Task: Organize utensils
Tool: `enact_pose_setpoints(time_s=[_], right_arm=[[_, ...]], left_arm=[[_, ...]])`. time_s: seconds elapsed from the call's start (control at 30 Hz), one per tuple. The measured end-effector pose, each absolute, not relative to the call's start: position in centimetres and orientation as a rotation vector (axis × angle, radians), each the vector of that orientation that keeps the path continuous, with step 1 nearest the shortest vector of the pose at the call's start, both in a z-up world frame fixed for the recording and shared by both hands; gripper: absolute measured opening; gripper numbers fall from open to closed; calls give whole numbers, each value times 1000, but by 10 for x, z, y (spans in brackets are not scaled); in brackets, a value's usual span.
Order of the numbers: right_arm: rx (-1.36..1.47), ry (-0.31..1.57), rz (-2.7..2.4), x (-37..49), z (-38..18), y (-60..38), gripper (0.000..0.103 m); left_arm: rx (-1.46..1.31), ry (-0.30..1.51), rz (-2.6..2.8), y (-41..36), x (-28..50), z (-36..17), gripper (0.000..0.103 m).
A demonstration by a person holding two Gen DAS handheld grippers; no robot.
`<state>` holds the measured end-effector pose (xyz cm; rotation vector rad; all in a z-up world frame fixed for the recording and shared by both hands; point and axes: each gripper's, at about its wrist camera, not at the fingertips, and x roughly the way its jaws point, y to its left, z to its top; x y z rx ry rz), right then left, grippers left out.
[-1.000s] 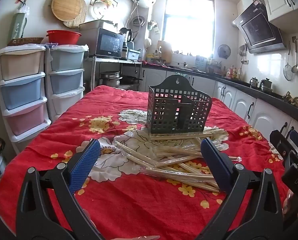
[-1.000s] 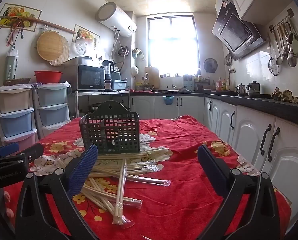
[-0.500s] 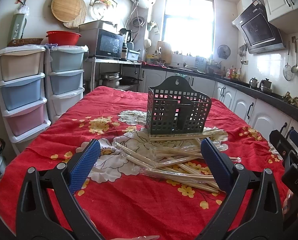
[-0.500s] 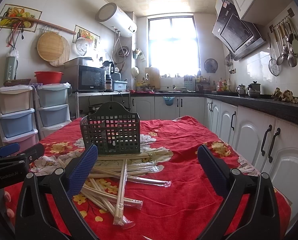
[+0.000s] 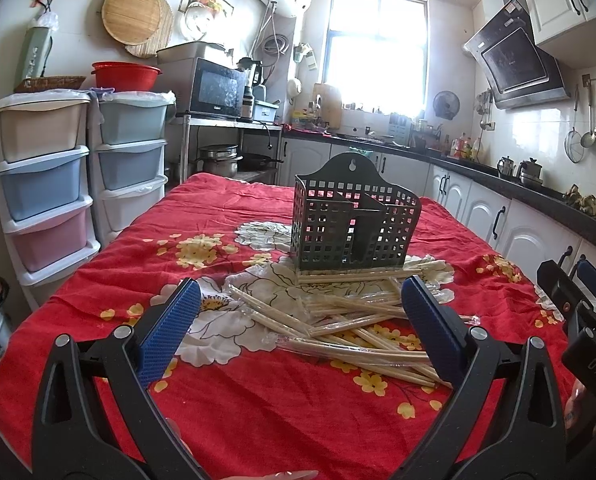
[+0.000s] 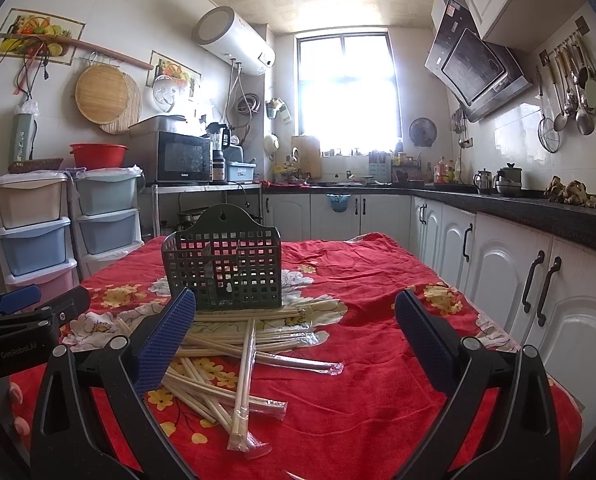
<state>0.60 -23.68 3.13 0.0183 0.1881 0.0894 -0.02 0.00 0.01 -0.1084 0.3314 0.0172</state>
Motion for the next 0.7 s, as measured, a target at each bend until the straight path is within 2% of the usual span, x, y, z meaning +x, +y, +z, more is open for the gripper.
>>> enact_pose_setpoints(time_s=[0.7], right_arm=[[-2, 220, 147, 10, 27, -234, 97]], left_arm=[[-145, 345, 28, 10, 2, 1, 93]])
